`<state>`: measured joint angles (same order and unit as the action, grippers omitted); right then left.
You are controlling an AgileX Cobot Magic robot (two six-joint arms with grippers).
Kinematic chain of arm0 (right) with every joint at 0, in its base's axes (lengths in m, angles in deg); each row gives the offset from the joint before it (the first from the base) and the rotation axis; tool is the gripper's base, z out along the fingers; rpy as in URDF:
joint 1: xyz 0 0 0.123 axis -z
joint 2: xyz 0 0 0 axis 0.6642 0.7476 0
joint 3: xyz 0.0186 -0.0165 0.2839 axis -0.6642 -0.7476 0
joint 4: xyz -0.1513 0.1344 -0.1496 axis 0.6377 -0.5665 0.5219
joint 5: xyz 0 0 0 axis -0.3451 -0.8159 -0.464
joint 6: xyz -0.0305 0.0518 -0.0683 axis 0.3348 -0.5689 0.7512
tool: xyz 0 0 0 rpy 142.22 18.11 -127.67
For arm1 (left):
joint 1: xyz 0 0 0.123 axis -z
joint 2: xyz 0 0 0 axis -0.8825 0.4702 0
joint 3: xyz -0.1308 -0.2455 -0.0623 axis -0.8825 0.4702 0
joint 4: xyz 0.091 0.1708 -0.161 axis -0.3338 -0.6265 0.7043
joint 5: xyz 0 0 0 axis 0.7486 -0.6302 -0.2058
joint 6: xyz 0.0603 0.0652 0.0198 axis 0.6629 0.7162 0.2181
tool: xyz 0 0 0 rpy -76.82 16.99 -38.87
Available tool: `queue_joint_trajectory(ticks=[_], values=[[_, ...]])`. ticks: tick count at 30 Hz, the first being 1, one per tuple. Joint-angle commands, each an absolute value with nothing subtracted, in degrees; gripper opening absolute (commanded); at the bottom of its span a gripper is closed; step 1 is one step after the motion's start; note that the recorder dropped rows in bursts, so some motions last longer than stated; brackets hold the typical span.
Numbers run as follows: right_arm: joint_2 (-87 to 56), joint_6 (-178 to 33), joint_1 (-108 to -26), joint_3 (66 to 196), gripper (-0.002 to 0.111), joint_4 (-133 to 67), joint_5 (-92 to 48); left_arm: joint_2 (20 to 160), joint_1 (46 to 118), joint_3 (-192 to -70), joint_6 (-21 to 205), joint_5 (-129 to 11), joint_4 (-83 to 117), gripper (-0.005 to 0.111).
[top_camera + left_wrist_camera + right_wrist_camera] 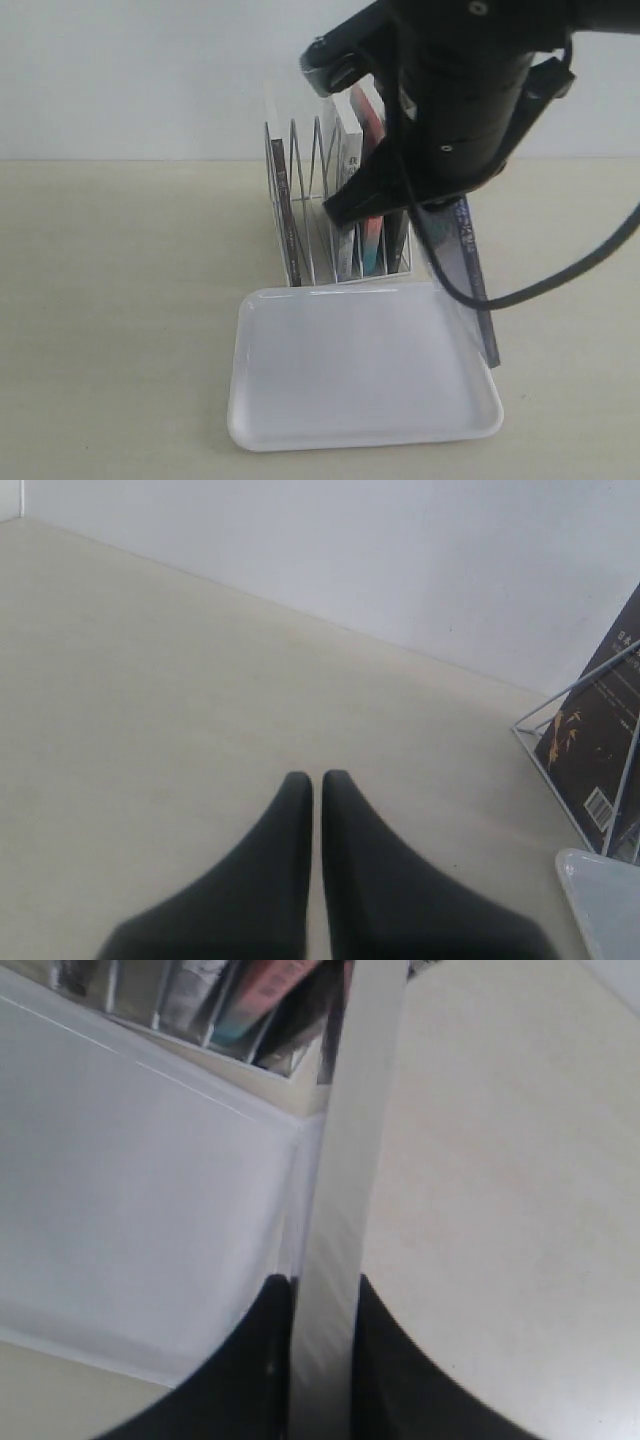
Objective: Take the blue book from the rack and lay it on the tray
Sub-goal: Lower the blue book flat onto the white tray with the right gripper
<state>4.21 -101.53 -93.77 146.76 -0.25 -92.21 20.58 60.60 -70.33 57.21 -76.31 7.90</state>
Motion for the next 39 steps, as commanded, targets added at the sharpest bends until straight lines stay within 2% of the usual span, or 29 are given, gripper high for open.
queue_joint_trajectory(ticks=[1,26,39], values=[[5.82,-100.17,-96.46,150.21,0.0,2.28,-91.86,20.4,60.46,-70.18,57.45,-75.59,7.87,0.004],[16.17,-100.3,-97.42,150.92,0.0,2.11,-91.86,20.4,60.46,-70.18,57.45,-75.59,7.87,0.004],[19.74,-101.84,-97.53,150.92,0.0,-10.36,-91.86,20.4,60.46,-70.18,57.45,-75.59,7.87,0.004]])
